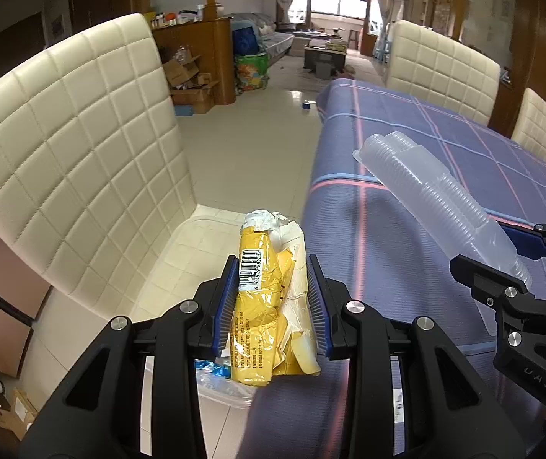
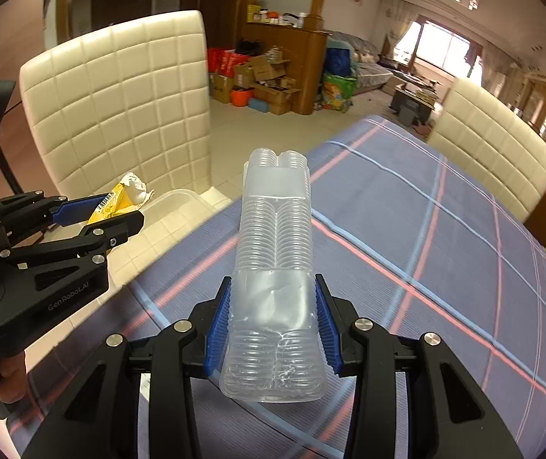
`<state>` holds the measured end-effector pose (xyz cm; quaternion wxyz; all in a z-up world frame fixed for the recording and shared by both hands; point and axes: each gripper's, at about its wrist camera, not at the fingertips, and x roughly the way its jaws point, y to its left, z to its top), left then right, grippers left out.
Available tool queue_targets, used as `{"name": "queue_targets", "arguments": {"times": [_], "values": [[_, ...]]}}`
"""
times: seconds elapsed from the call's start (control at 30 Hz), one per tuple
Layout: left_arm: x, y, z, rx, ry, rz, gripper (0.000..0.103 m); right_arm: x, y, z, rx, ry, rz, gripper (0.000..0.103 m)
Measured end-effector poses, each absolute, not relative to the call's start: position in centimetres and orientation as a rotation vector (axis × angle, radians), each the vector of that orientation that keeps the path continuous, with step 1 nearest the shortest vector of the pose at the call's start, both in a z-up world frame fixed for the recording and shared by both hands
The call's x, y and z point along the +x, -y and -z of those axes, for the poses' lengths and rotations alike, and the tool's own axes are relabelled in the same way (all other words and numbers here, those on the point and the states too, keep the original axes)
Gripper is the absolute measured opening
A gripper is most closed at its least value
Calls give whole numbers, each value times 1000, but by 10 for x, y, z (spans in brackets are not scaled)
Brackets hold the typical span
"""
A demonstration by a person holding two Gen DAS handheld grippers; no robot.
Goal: Collect trash
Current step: 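Carry the yellow packet and clear cup stack over the bin, then open the left tool over the bin while the right tool releases the cups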
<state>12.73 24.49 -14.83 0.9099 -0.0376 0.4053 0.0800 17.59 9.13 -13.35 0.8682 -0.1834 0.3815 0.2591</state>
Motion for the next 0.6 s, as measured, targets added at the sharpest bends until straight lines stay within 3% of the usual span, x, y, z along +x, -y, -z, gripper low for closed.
{"name": "queue_targets", "arguments": {"times": [0.37, 0.47, 0.5, 0.53, 0.6], "values": [[129, -289, 154, -84, -835, -266, 37, 177, -136, 134, -450, -763, -590, 40], [134, -296, 156, -80, -845, -268, 42, 180, -140, 137, -452, -770, -592, 40], [135, -297, 158, -79, -850, -272, 62, 181, -141, 139, -454, -775, -590, 40], [136, -298, 159, -81, -852, -286, 88, 182, -141, 141, -454, -779, -588, 40], [135, -301, 159, -83, -818, -319, 95, 185, -142, 143, -453, -790, -585, 40]]}}
